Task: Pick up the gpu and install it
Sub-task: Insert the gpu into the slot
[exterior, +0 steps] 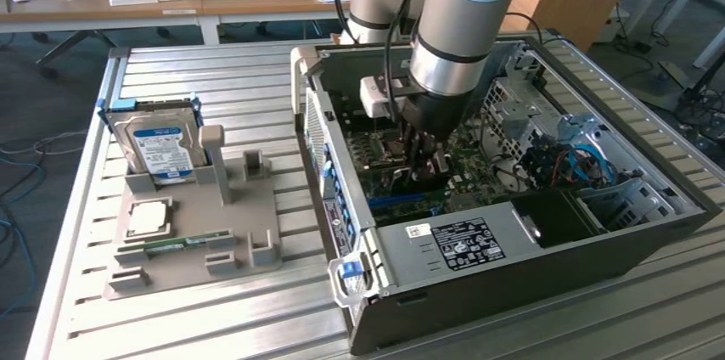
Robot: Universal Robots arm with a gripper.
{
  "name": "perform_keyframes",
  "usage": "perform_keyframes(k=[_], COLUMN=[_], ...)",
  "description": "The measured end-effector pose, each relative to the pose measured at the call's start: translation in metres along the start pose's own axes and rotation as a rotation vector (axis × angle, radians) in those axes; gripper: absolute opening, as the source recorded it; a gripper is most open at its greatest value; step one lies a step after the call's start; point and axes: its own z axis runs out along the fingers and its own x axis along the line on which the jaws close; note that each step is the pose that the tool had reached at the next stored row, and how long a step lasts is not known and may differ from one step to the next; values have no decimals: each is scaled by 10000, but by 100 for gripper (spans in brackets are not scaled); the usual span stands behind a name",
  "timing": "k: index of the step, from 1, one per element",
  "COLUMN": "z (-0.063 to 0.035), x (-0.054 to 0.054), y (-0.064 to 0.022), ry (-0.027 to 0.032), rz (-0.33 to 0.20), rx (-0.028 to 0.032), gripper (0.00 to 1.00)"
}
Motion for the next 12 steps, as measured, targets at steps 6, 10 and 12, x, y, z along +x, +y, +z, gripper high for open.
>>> perform_keyframes(k=[6,10,12], z=[8,30,38], x=[1,1,1], y=[6,12,13], ry=[3,2,5], rz=[0,-3,-2], rx=[-1,-1,-2], gripper=[26,26,26])
